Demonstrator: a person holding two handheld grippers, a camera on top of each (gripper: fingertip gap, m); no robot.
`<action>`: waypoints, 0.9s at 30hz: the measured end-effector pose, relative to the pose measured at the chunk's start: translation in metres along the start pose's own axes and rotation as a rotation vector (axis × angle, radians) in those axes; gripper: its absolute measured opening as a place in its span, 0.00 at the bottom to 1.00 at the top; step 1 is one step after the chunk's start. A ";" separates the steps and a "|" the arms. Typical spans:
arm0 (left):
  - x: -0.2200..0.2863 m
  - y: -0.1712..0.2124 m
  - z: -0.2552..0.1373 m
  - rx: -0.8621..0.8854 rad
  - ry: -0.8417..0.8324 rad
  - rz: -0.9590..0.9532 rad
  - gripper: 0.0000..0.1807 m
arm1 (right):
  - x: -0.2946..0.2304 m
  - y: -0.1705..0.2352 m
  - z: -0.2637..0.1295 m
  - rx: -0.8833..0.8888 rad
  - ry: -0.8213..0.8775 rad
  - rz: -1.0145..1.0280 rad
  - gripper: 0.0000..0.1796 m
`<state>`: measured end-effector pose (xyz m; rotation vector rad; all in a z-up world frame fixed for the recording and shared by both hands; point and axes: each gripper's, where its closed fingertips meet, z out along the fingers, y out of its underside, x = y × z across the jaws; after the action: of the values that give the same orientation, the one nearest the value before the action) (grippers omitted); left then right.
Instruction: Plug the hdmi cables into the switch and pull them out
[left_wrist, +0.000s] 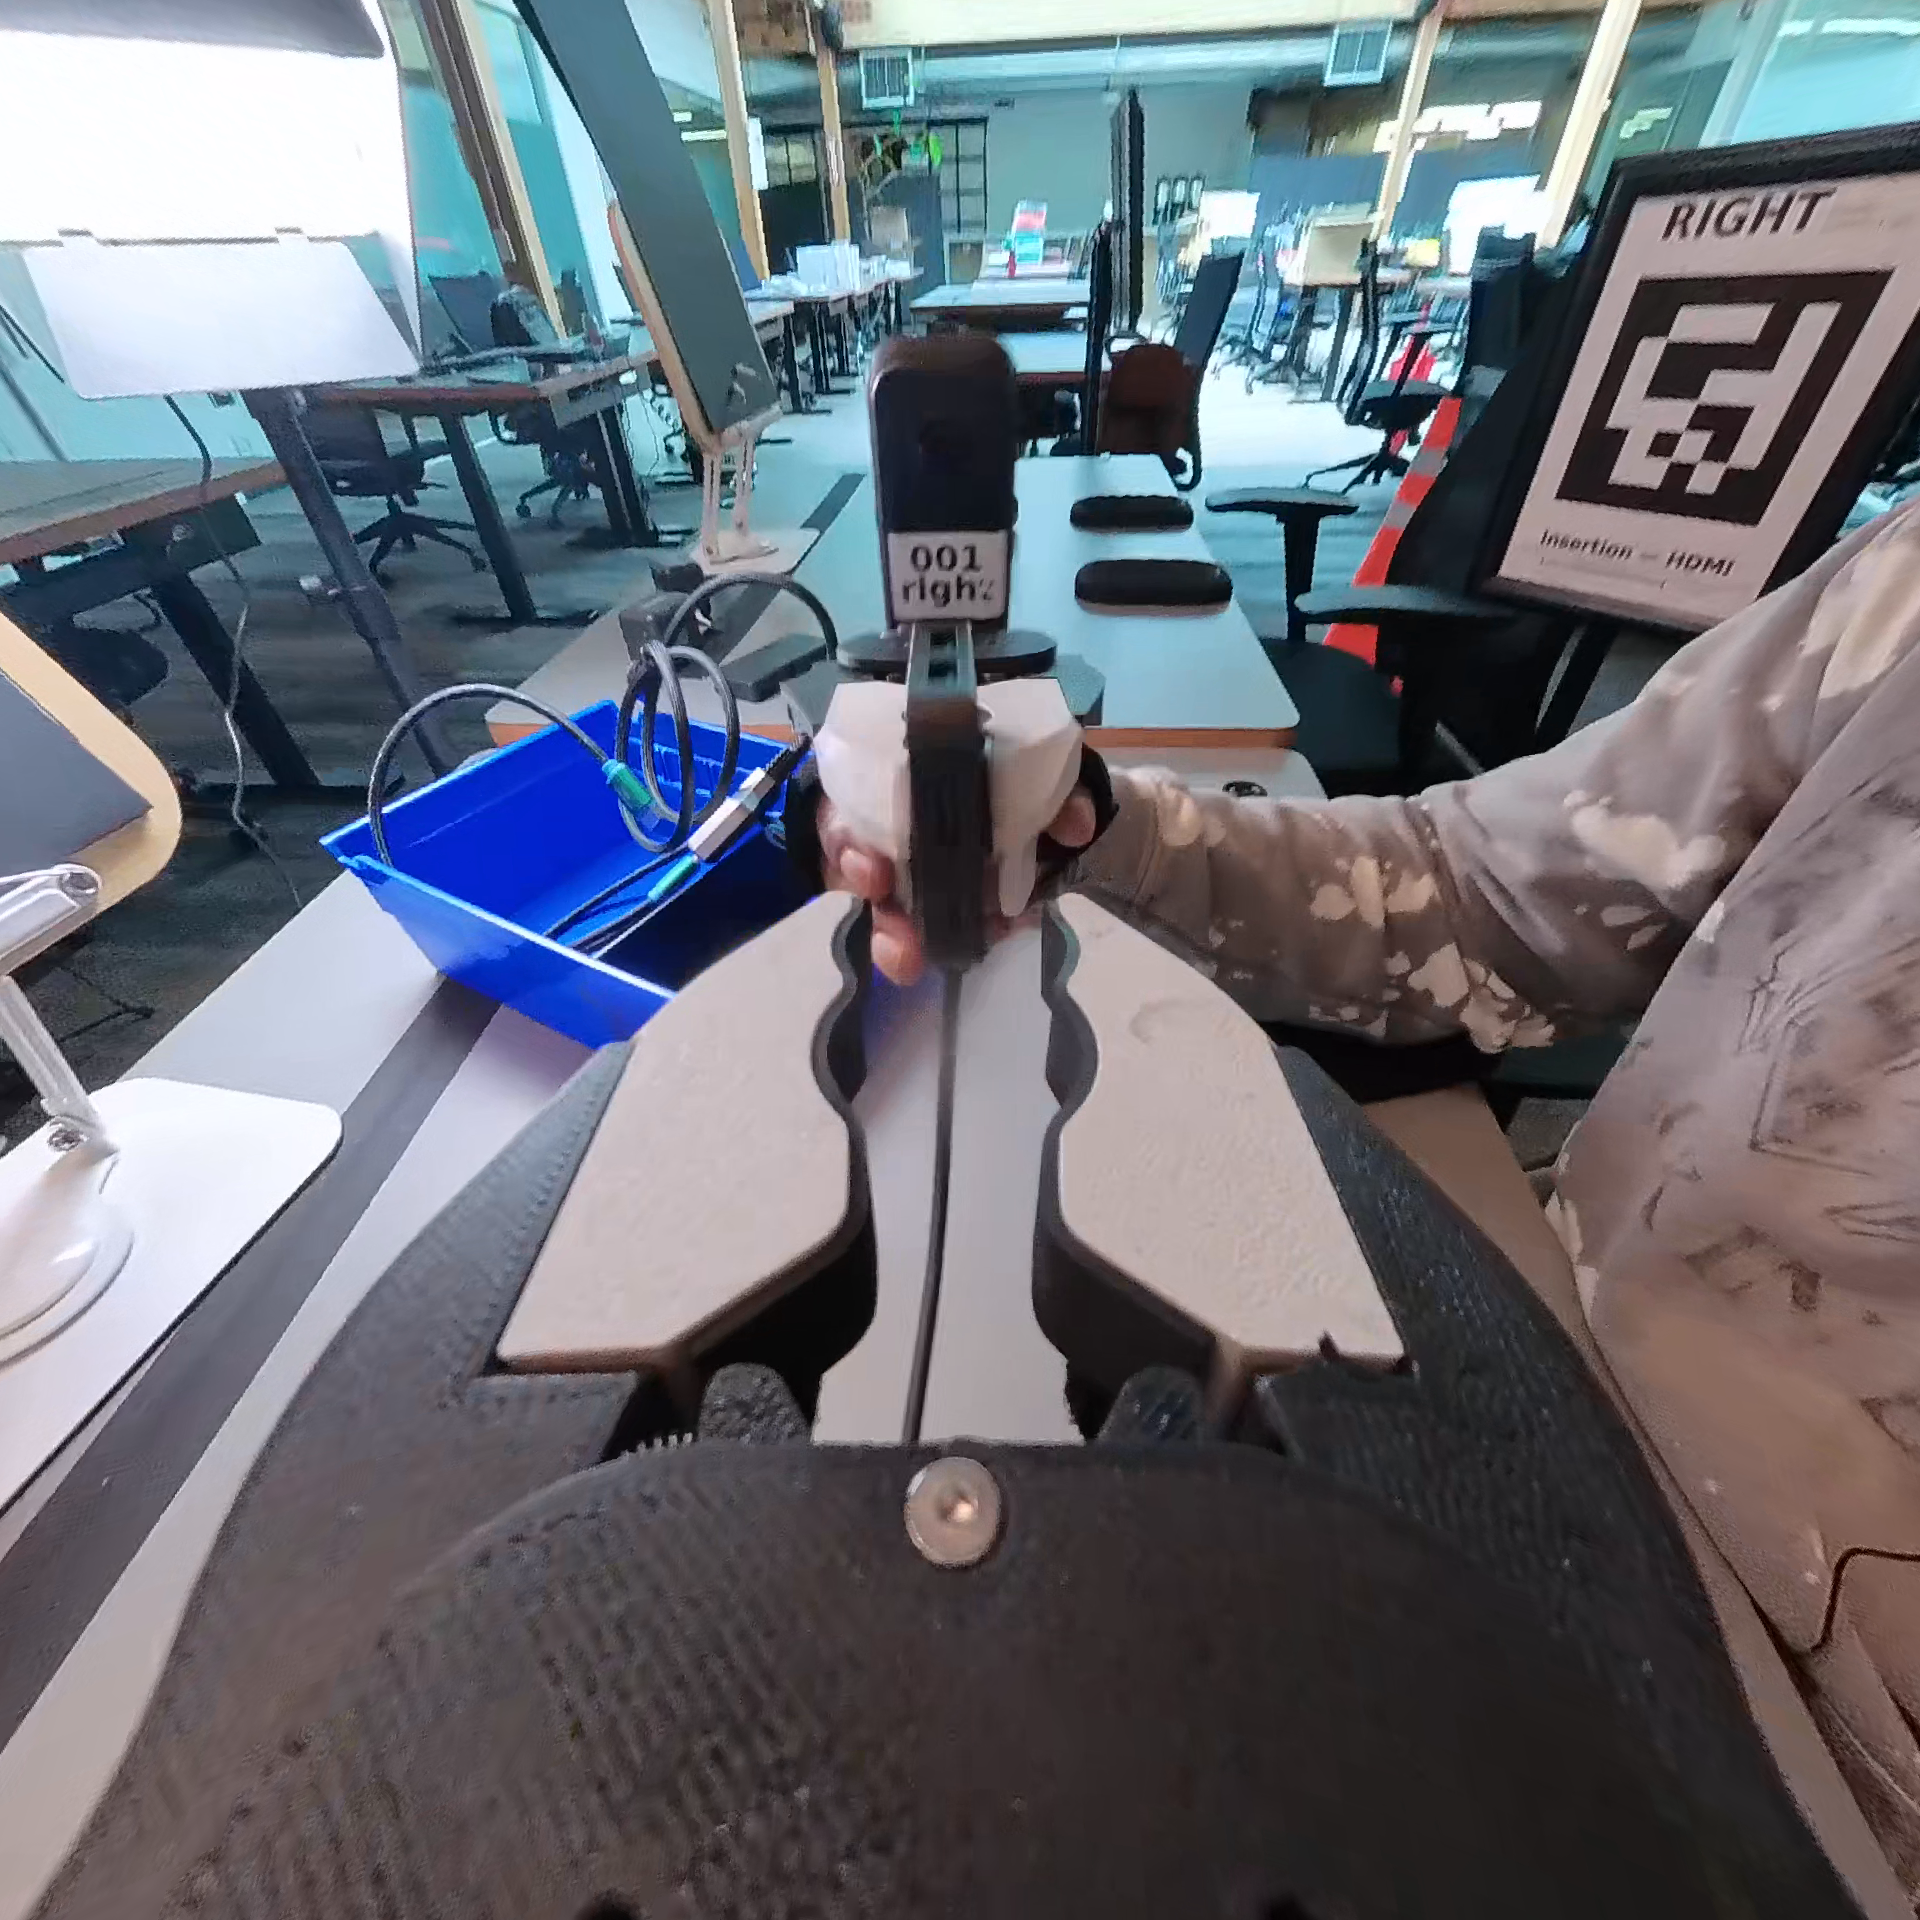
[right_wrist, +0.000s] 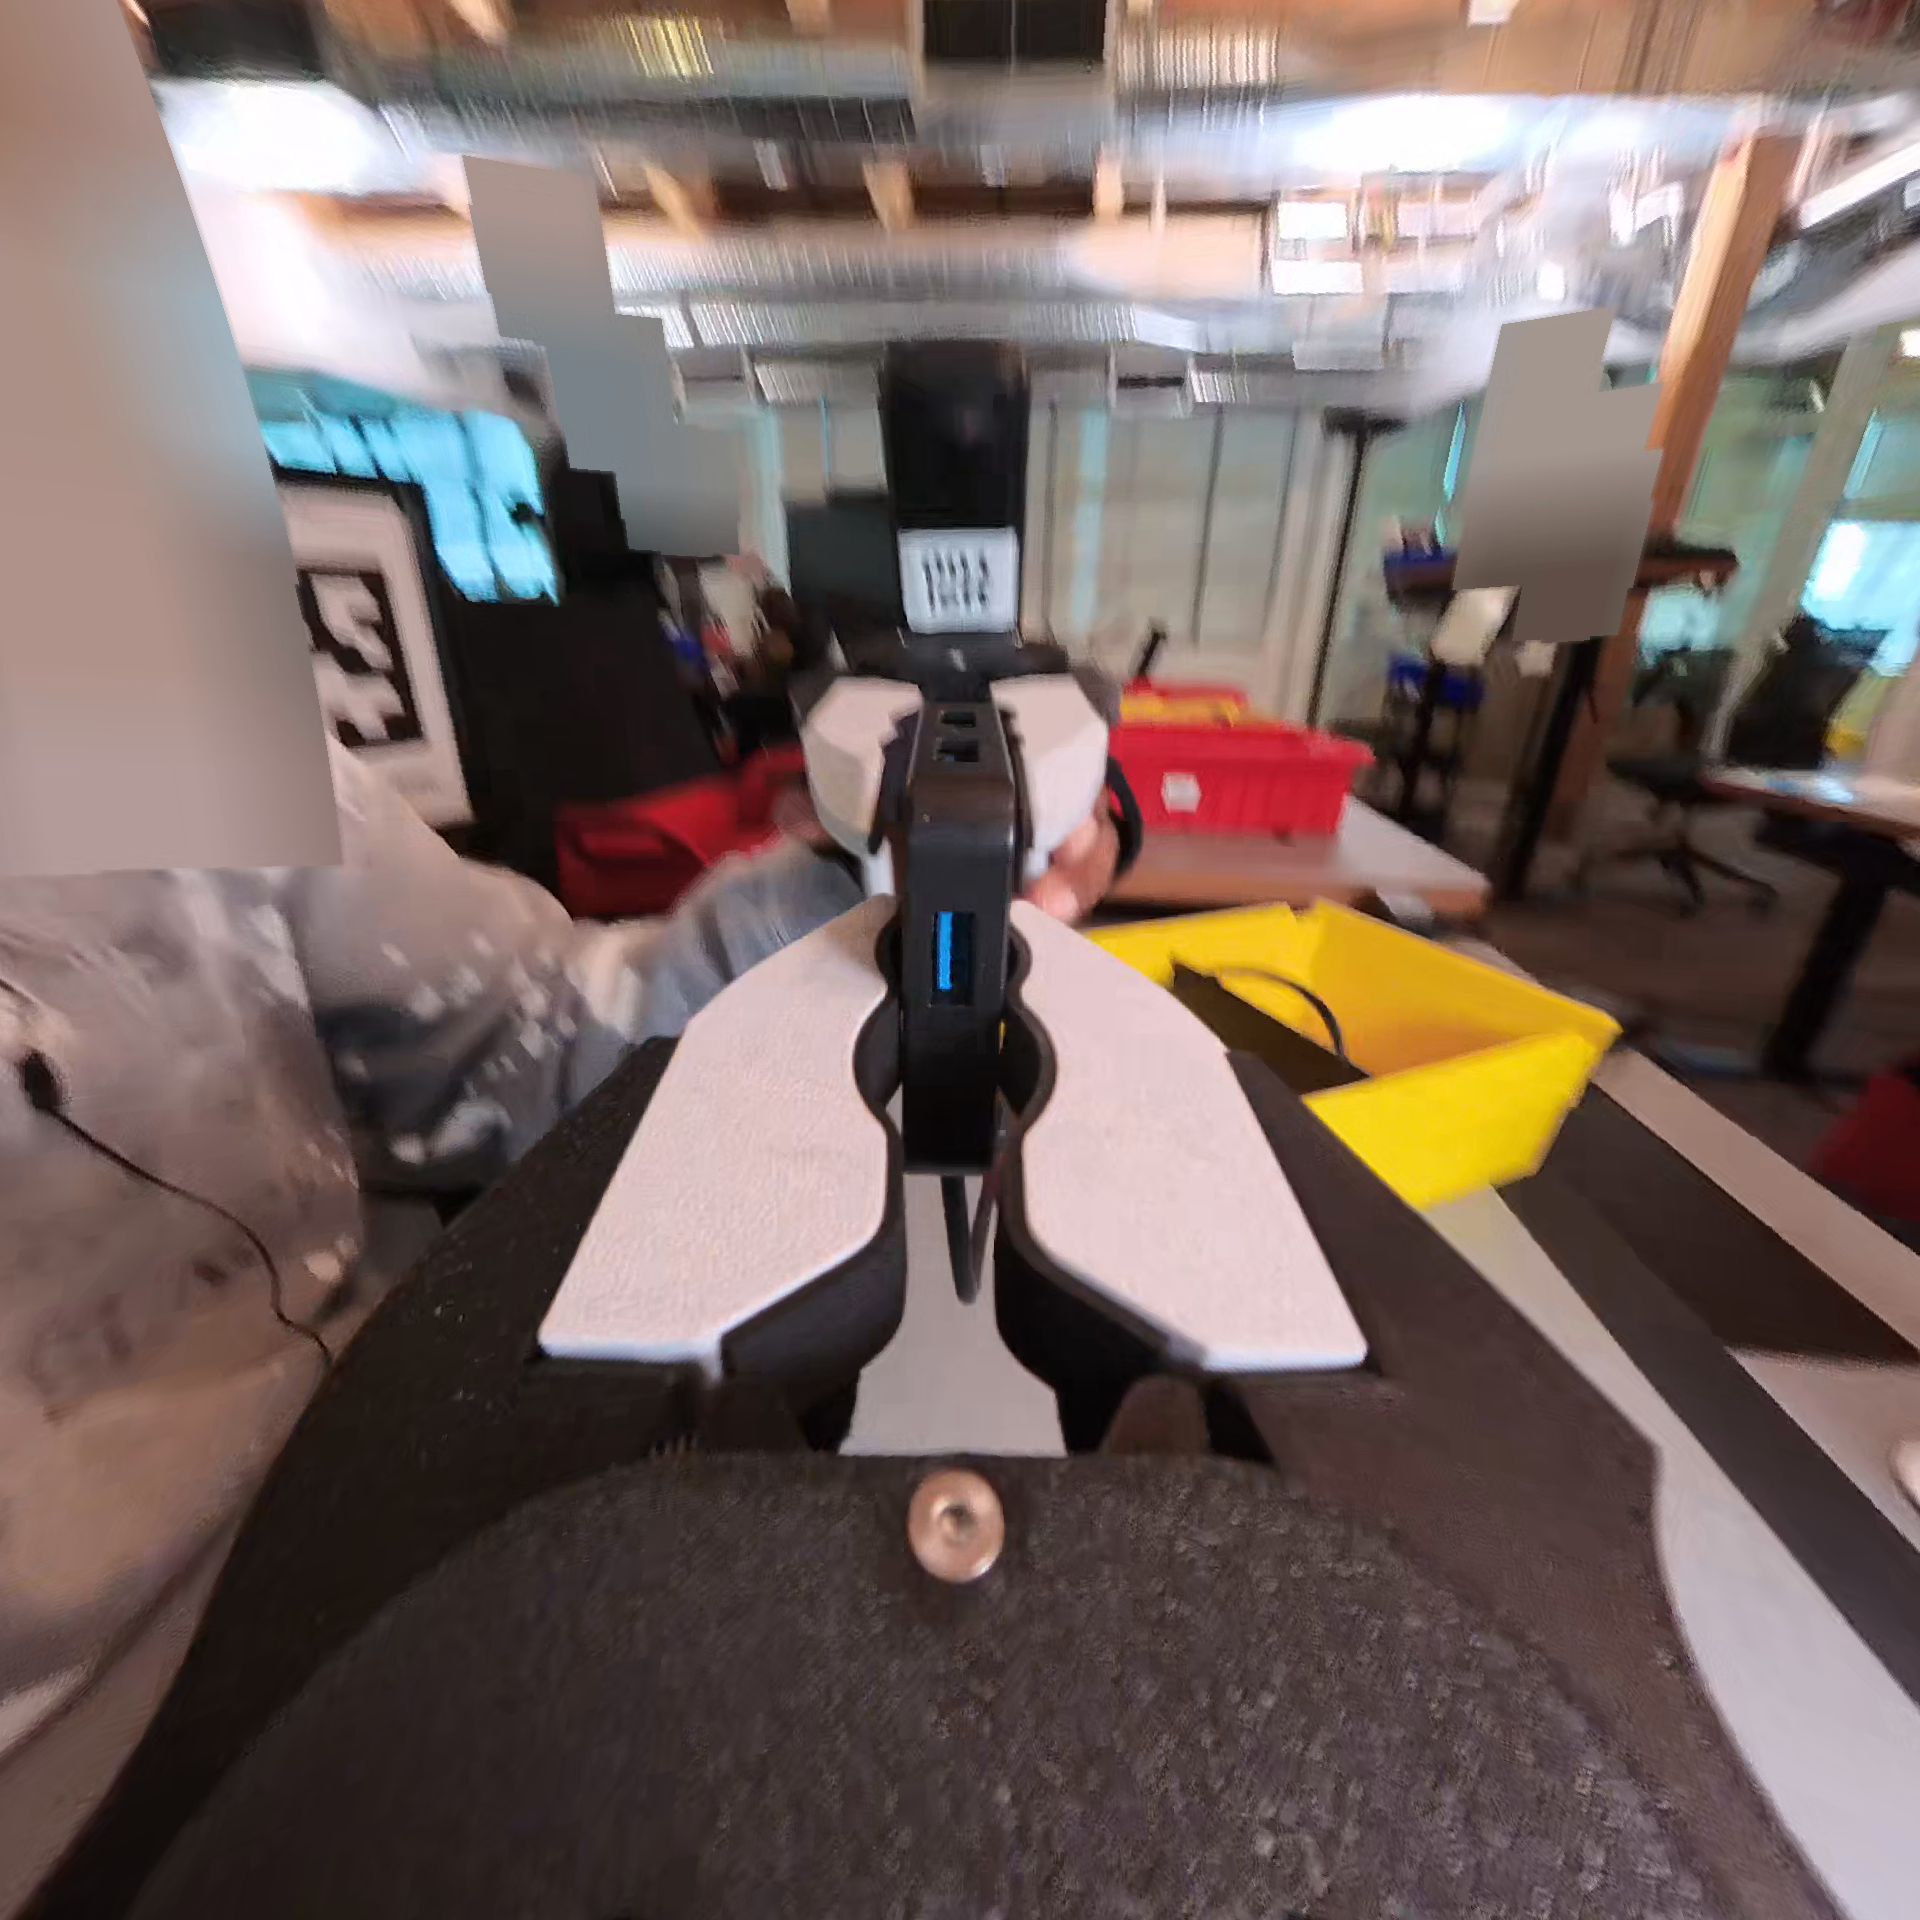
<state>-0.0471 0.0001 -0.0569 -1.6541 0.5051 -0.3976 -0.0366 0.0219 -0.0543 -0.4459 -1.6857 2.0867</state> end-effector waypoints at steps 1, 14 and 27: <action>0.000 -0.002 -0.001 0.015 0.004 -0.002 0.17 | -0.002 -0.008 -0.003 0.078 -0.030 0.031 0.07; 0.010 -0.003 0.023 0.020 0.014 0.013 0.16 | -0.007 -0.018 -0.009 0.308 -0.177 0.185 0.07; -0.019 -0.001 0.021 0.106 0.046 -0.374 0.08 | 0.028 -0.013 -0.015 0.022 0.229 -0.087 0.15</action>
<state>-0.0520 0.0276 -0.0588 -1.6382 0.2015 -0.7263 -0.0517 0.0506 -0.0441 -0.5704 -1.5216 1.9105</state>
